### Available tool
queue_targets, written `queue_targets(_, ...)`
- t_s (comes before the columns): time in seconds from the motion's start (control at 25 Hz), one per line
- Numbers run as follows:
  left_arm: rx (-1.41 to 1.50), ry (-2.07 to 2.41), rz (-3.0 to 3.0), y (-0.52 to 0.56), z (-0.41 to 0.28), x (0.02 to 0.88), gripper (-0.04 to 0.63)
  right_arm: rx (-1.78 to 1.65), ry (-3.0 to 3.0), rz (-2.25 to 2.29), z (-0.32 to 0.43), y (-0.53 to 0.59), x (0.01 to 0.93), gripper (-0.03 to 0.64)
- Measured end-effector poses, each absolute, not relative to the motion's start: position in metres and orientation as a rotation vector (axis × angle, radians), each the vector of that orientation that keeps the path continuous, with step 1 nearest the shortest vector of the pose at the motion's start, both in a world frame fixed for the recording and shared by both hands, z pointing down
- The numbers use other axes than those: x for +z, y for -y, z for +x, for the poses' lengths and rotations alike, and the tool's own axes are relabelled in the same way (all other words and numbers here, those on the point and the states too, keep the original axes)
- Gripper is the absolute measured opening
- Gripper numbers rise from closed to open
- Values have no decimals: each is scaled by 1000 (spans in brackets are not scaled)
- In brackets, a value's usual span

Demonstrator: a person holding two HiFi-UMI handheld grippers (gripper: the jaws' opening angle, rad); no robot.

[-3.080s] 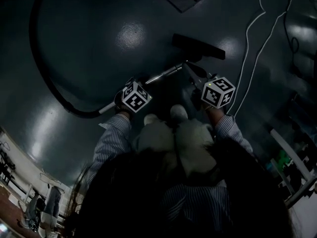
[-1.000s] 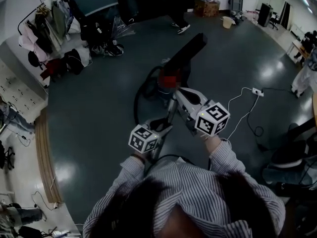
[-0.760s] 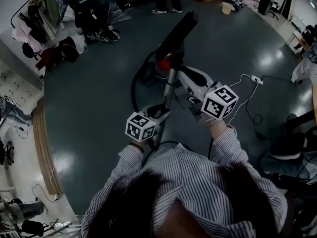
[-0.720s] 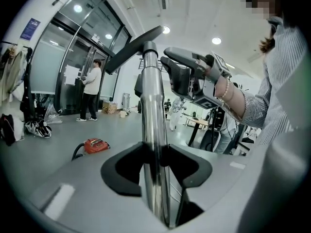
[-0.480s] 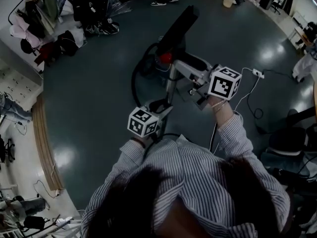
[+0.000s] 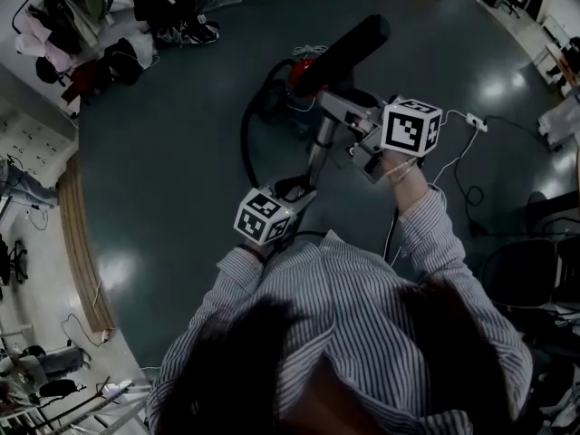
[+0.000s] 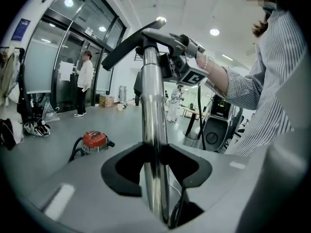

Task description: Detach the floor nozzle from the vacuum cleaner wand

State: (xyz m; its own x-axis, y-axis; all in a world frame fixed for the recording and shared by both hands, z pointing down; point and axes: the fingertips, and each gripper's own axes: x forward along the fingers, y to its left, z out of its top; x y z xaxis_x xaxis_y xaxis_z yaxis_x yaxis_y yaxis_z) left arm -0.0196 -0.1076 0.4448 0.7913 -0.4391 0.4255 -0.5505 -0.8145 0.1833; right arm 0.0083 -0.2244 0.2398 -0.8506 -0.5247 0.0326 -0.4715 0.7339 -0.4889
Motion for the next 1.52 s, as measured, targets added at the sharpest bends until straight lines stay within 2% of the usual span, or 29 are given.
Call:
queue_targets(0.4,350,687,2714,91,-18,429,160,-614,-3002,-489,-12,185,214,187)
queue_targets(0.76,362,790,2684,98,-9,419,158,-547,-2825,-885,1,201,204,186)
queue_targets(1.16,215,643,2771,91,-14,407,158,-541,-2965,-465,-2,182,190,181)
queue_targets(1.52,267,821,2728,97,1,413,158,-457,-2772,-910,23,201,196,181)
